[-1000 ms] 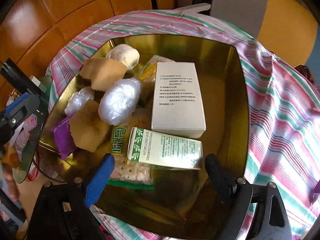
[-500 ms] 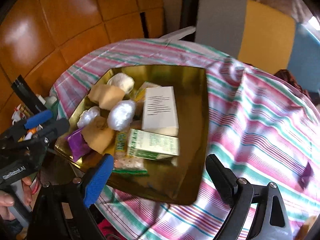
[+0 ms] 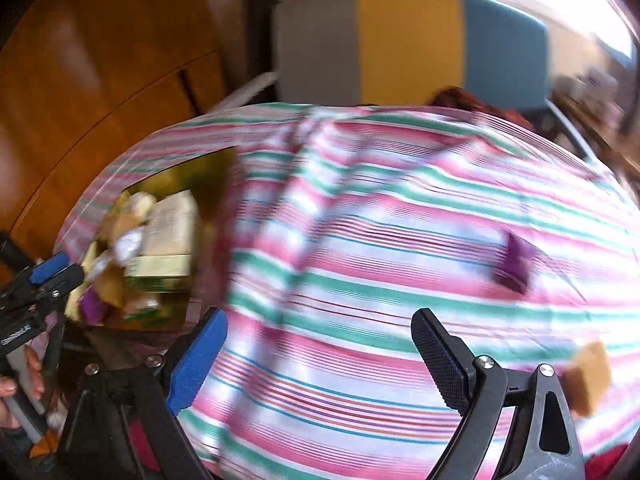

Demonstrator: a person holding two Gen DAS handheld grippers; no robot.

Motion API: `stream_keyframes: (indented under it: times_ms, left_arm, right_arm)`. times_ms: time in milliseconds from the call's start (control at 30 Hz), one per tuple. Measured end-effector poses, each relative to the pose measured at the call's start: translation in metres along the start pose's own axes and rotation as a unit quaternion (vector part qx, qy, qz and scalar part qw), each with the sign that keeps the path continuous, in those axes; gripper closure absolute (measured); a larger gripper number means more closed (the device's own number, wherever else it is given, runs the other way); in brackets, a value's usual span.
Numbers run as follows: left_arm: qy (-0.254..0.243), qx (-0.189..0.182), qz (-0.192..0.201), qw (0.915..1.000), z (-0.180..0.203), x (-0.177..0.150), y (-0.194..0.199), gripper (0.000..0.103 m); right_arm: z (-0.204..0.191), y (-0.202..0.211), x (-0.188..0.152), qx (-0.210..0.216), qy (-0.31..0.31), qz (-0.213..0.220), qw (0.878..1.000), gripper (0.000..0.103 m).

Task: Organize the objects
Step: 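Move both tools from the tray back to the remaining items, then grasp the purple packet with the left tool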

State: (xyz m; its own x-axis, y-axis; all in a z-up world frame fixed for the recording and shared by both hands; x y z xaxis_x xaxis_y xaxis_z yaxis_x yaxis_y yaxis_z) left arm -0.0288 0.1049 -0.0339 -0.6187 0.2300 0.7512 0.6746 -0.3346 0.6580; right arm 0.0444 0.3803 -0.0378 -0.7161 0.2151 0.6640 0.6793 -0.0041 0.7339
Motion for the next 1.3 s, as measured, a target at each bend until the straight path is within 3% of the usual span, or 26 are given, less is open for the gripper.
stream_keyframes:
  times_ms: [233,400,533,633,933,1300]
  left_arm:
    - [-0.046,-0.061,-0.008,0.9971,0.054,0.014,-0.016,0.030]
    - [-0.094,-0.103,-0.026,0.9899,0.102,0.019,-0.031,0.030]
    - [-0.130,-0.141,-0.044,0.9805,0.148,0.020,-0.045,0.030]
    - [-0.140,-0.174,-0.071,0.9721,0.184,0.021,-0.063,0.030]
    - [-0.144,-0.233,-0.141,0.9514,0.279,0.029,-0.126,0.030]
    - [-0.151,-0.213,-0.176,0.9490,0.367,0.049,-0.204,0.031]
  right_arm:
    - [0.122,0.036,-0.011,-0.087,-0.114,0.023,0.989,0.009]
    - [0.202,0.068,-0.027,-0.148,-0.228,0.069,0.960,0.009]
    - [0.241,0.082,-0.042,-0.138,-0.319,0.107,0.931,0.009]
    - [0.251,0.088,-0.046,-0.121,-0.355,0.140,0.916,0.007]
    - [0.244,0.081,-0.041,-0.089,-0.350,0.149,0.921,0.004]
    - [0.250,0.078,-0.049,-0.045,-0.382,0.157,0.910,0.003]
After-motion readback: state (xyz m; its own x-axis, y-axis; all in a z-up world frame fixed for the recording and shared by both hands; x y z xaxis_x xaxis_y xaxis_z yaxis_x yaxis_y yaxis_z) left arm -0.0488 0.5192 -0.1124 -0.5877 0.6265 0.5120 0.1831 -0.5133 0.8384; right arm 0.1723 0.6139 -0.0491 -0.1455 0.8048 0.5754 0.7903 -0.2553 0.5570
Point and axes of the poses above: each gripper's, at about its wrist camera, not at the fingertips, and y roughly against the way its jaws point, z to its right, x to its top, the point moved 3 cm from there along -y, roughly the way its jaws point, and after that the axes turned 5 degrees about z, right-handed, at the moved point
